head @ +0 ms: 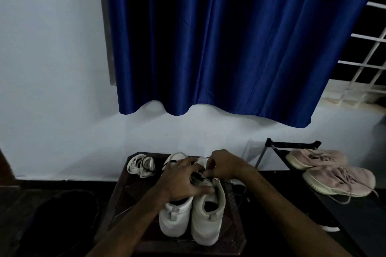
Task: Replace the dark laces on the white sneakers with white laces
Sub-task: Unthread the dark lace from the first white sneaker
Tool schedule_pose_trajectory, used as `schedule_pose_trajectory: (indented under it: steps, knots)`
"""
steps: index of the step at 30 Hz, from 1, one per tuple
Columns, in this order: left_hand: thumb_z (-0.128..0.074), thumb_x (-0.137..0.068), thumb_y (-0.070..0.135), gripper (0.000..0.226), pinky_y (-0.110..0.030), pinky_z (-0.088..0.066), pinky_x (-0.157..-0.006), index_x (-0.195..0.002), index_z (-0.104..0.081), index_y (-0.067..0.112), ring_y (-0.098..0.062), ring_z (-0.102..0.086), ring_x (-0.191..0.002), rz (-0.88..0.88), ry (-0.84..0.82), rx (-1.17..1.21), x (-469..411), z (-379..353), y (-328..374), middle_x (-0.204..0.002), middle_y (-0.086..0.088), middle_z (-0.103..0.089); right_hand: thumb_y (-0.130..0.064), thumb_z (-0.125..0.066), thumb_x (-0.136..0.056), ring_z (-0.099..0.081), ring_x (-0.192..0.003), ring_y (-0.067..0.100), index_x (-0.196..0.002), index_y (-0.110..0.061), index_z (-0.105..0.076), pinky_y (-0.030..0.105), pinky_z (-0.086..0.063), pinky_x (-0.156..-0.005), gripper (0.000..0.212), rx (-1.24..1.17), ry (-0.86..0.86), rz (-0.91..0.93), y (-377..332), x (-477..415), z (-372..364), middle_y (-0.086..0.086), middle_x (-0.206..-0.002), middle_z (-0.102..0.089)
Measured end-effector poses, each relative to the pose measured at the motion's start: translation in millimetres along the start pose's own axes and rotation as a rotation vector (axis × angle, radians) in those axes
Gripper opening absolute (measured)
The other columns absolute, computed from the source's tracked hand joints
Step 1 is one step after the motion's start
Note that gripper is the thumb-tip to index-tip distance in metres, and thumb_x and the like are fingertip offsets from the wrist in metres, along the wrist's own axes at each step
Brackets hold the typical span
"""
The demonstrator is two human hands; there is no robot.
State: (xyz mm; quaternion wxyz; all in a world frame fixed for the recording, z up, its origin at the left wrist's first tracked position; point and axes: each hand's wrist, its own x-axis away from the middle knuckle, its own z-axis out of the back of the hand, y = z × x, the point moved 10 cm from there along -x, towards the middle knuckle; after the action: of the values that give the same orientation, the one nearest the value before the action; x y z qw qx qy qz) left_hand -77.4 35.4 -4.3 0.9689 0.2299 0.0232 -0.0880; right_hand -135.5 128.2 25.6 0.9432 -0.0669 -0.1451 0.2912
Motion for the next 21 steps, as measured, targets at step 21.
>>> schedule_pose_trajectory:
  steps: [21]
  knots:
    - [-0.051, -0.058, 0.091, 0.076, -0.049, -0.018, -0.115, -0.119, -0.054, 0.045, -0.011, -0.03, -0.14, 0.006, 0.013, 0.052, 2, 2, 0, -0.151, 0.016, -0.03, -0.028, -0.071, -0.085, -0.057, -0.09, 0.008, -0.096, -0.024, -0.075, 0.024, -0.05, -0.084, 0.012, -0.004, 0.313, -0.08, 73, 44, 54, -0.004, -0.106, -0.056]
